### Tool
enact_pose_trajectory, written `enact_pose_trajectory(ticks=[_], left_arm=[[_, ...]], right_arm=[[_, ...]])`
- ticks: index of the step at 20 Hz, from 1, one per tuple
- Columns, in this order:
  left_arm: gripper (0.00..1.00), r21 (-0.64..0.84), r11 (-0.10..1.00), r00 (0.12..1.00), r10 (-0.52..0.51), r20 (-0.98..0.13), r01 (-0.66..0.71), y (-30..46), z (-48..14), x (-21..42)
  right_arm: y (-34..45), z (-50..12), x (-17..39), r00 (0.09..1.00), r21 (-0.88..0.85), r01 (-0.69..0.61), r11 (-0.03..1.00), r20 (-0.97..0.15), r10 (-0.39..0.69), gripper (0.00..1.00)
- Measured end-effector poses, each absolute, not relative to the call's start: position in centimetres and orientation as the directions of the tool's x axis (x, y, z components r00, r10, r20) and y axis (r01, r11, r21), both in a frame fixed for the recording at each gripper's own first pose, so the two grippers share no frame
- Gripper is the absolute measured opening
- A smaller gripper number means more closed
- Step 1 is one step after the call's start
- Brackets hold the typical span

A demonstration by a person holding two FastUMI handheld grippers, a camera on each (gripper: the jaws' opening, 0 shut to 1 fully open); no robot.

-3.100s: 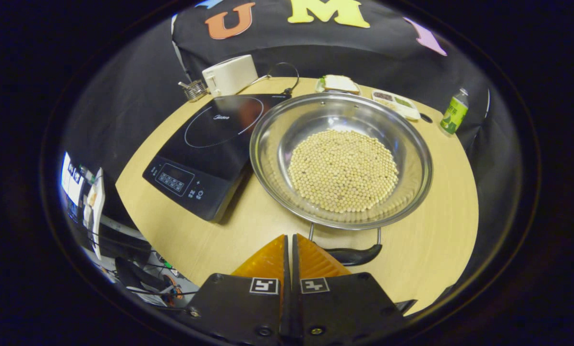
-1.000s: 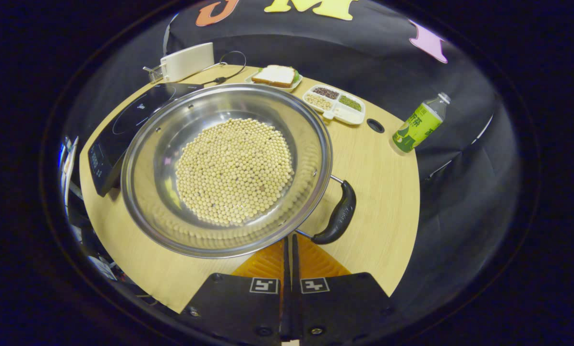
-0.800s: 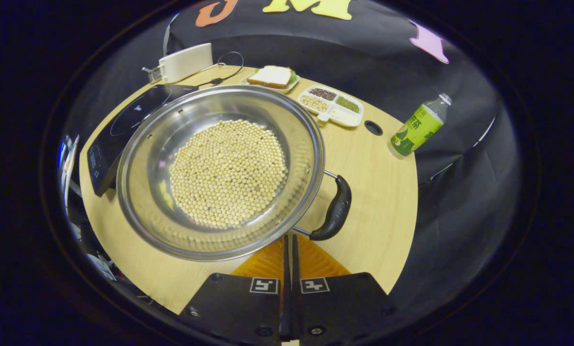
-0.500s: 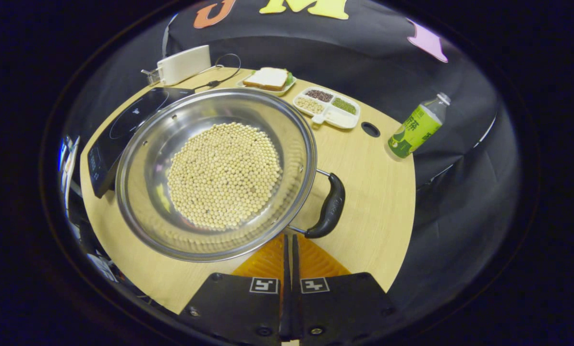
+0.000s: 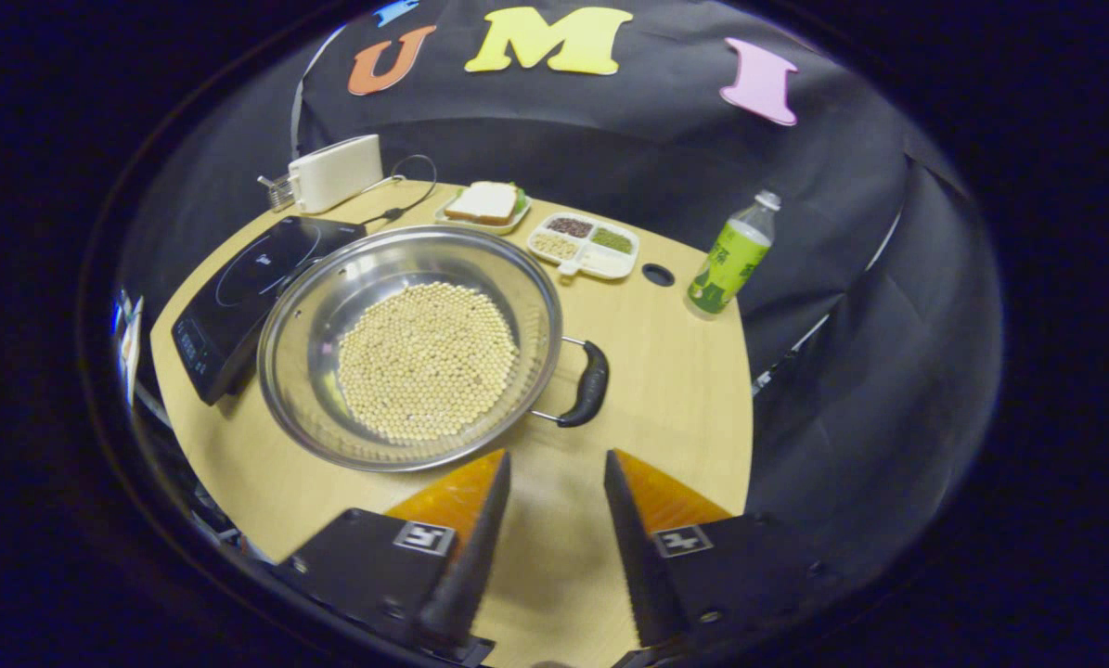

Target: First push the handle of the pot to place it horizontally, then grasp the pot with both hands and set it on the induction cooktop.

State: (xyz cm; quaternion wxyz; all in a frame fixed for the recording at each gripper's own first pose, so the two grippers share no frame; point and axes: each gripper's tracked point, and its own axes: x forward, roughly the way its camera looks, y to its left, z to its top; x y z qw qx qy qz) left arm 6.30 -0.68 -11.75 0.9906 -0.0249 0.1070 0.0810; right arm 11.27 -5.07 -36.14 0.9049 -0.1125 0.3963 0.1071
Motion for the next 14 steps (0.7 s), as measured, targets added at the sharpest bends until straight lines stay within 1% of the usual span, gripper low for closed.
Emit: enact_pose_trajectory(ticks=[1, 3, 4, 6, 7, 8, 9, 11, 12, 13, 14], left_arm=[[0.96, -0.027, 0.988, 0.963, 0.142, -0.229, -0.152, -0.9, -12.4, 6.5], [0.96, -0.015, 0.992, 0.964, 0.115, -0.240, -0.122, -1.2, -13.7, 7.1], [0.96, -0.014, 0.994, 0.962, 0.098, -0.256, -0.105, -1.4, -14.7, 7.2], [0.96, -0.028, 0.998, 0.954, 0.048, -0.296, -0.059, -2.3, -16.9, 7.6], [0.96, -0.034, 0.999, 0.949, 0.024, -0.315, -0.037, -2.9, -18.1, 7.8], [0.96, -0.033, 0.999, 0.941, 0.015, -0.339, -0.028, -3.0, -19.5, 8.0], [0.96, -0.021, 1.000, 0.932, 0.013, -0.362, -0.022, -3.2, -20.8, 8.1], [0.97, -0.004, 1.000, 0.915, 0.008, -0.404, -0.011, -3.8, -23.1, 8.5], [0.96, -0.006, 1.000, 0.906, 0.001, -0.422, -0.004, -4.2, -24.2, 8.7], [0.97, -0.014, 1.000, 0.896, -0.002, -0.444, -0.004, -4.7, -25.4, 8.8], [0.97, -0.022, 1.000, 0.883, -0.007, -0.470, -0.004, -5.0, -26.3, 8.7]], right_arm=[[-5.3, -35.4, 11.1, 0.684, -0.118, -0.259, 0.959, -0.724, 0.096, 0.82], [-5.4, -34.9, 10.4, 0.693, -0.101, -0.236, 0.966, -0.715, 0.095, 0.84], [-5.3, -34.5, 10.3, 0.702, -0.085, -0.220, 0.972, -0.705, 0.098, 0.87], [-4.8, -34.1, 10.3, 0.706, -0.049, -0.195, 0.980, -0.700, 0.105, 0.87], [-4.7, -34.2, 10.5, 0.707, -0.037, -0.177, 0.983, -0.700, 0.101, 0.84], [-4.6, -34.2, 10.8, 0.709, -0.025, -0.164, 0.986, -0.698, 0.100, 0.84], [-4.2, -34.3, 11.1, 0.712, -0.012, -0.158, 0.987, -0.695, 0.105, 0.87], [-3.4, -34.6, 11.9, 0.711, 0.006, -0.154, 0.988, -0.693, 0.115, 0.87], [-3.0, -34.8, 12.4, 0.710, 0.011, -0.156, 0.988, -0.694, 0.120, 0.84], [-2.8, -35.2, 13.1, 0.710, 0.010, -0.160, 0.987, -0.694, 0.122, 0.87], [-2.6, -35.5, 13.7, 0.708, 0.006, -0.160, 0.987, -0.696, 0.119, 0.84]])
